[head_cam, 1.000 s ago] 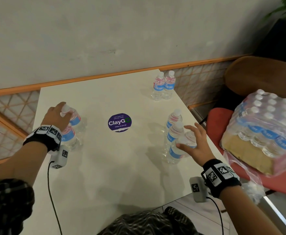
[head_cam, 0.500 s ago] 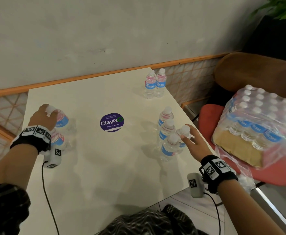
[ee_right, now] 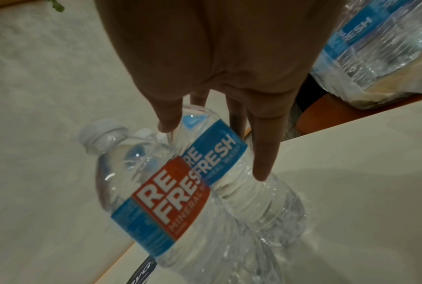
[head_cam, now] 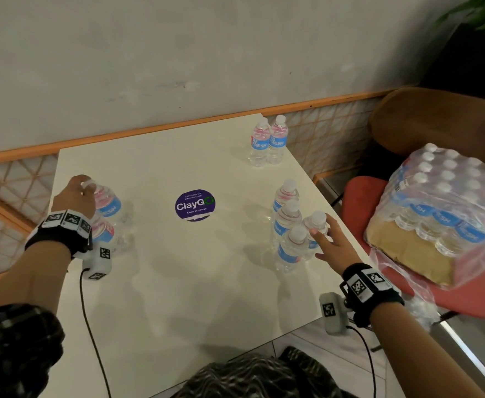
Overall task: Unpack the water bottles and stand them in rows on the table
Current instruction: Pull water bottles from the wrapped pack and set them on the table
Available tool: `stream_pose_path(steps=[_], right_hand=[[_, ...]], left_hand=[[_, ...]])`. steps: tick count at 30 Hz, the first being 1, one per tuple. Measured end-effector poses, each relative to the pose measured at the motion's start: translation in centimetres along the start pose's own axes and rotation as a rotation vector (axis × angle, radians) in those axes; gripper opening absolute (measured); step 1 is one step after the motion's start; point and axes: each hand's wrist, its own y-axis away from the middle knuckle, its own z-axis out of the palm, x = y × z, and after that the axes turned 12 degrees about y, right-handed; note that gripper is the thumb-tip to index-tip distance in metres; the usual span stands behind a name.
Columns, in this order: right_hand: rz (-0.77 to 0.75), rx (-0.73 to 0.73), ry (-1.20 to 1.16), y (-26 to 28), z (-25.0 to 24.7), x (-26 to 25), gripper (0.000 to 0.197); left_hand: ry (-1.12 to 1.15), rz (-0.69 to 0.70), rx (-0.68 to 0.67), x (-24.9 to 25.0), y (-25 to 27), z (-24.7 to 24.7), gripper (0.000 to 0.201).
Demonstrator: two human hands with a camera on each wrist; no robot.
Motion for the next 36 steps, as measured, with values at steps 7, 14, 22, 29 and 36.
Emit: stream_pose_path(steps=[7, 14, 22, 29, 36], right_hand=[[0.003, 0.013, 0.000, 0.4, 0.2, -0.4, 0.049], [0.003, 0.007, -0.047, -0.1, 1.4, -0.6, 0.047], [0.029, 0.023, -0.067, -0.2, 1.9, -0.4, 0.048], [0.032, -0.010, -0.052, -0.1, 1.8, -0.7, 0.048], [0.046, -0.016, -0.070, 0.0, 1.8, -0.7, 0.049]], left_hand=[[-0.200, 0.126, 0.015, 2.2, 0.5, -0.4, 0.050], [0.073, 0.717, -0.271, 13.7, 13.1, 8.9, 0.044], [0.048, 0.492, -0.601, 22.9, 23.7, 16.5, 0.049], [-0.142, 0.669, -0.521, 24.3, 20.2, 18.2, 0.067], [-0.302, 0.631, -0.613, 26.0, 18.9, 20.3, 0.052]])
